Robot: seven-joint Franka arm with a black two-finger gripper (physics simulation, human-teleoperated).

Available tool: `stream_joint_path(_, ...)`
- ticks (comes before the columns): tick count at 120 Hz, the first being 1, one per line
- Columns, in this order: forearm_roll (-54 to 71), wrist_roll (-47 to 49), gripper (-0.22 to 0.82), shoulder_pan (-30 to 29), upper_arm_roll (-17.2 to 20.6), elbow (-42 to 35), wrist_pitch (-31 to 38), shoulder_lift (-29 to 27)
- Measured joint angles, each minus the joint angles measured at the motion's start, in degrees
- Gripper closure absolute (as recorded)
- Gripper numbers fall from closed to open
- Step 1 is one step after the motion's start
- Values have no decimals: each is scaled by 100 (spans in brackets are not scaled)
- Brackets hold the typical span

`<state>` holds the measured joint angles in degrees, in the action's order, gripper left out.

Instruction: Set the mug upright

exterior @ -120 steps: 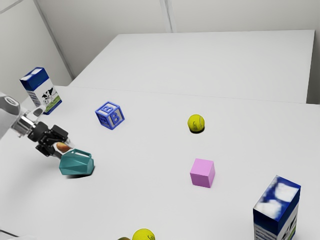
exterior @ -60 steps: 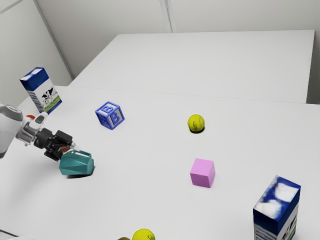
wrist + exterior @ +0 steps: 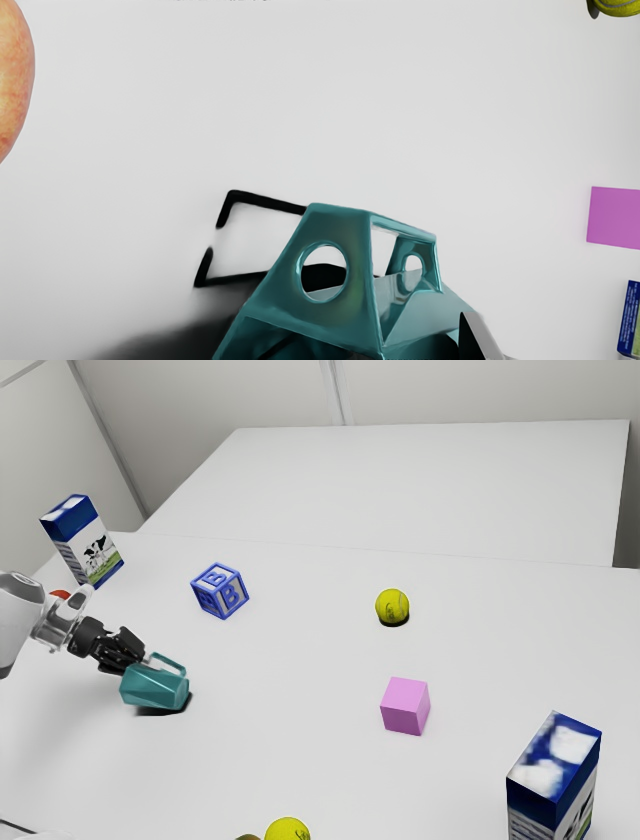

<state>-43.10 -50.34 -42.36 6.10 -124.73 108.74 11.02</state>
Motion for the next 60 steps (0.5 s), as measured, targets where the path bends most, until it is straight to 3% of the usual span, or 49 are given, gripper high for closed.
stream_joint_path(23, 14, -99, 70, 12, 36, -96, 34, -187)
stream_joint_path(60, 11, -214, 77, 110, 51, -317, 33, -723)
